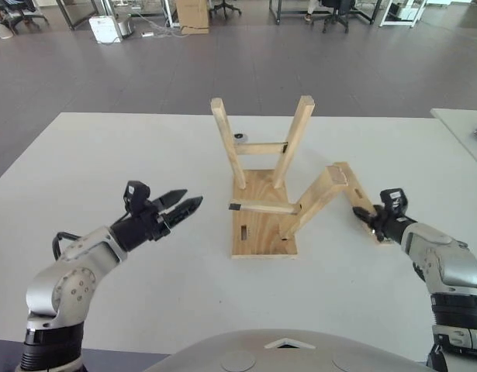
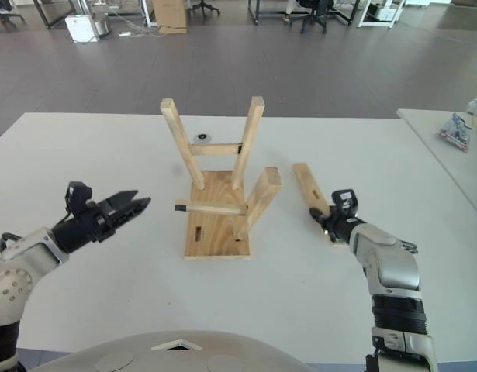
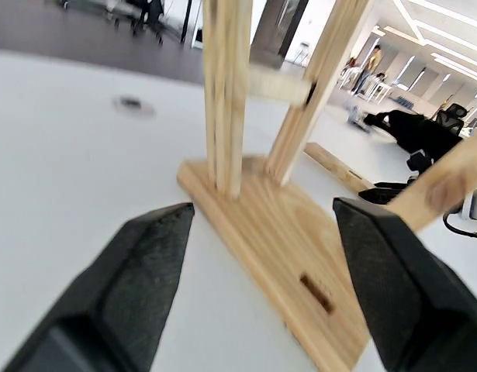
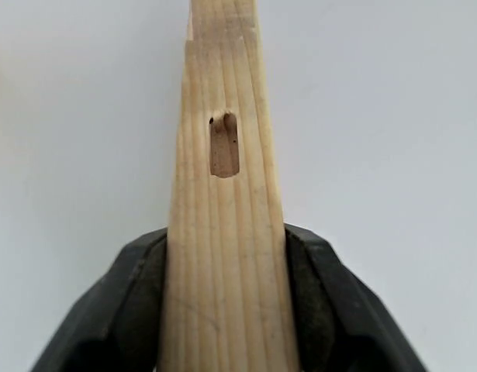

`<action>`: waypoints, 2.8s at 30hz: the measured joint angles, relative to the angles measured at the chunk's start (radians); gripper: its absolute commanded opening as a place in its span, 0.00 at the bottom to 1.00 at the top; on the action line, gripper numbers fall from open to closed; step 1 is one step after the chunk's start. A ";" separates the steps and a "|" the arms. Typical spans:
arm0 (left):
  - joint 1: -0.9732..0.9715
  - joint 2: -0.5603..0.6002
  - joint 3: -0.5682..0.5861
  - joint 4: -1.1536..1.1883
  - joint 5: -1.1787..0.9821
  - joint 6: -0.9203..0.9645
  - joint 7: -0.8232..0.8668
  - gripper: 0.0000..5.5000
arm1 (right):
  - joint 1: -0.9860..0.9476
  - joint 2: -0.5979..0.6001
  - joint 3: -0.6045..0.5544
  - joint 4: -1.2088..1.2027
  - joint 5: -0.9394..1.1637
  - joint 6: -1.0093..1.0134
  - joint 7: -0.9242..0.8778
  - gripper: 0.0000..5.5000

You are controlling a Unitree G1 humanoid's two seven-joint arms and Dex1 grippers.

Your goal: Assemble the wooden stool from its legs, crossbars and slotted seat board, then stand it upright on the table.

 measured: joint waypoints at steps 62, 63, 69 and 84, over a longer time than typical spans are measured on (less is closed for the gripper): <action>-0.601 0.532 0.028 0.310 -0.131 0.001 -0.344 0.37 | -0.581 -0.194 -0.086 -0.162 0.963 0.233 0.173 0.58; -0.543 0.524 0.008 0.278 -0.052 -0.068 -0.373 0.37 | -0.575 -0.194 -0.087 -0.162 0.959 0.232 0.174 0.58; -0.361 0.391 0.042 0.184 -0.009 -0.190 -0.494 0.37 | -0.573 -0.193 -0.086 -0.158 0.947 0.232 0.183 0.58; -0.285 0.231 -0.059 0.185 0.046 -0.284 -0.678 0.37 | -0.567 -0.163 -0.020 -0.185 0.876 0.230 0.177 0.58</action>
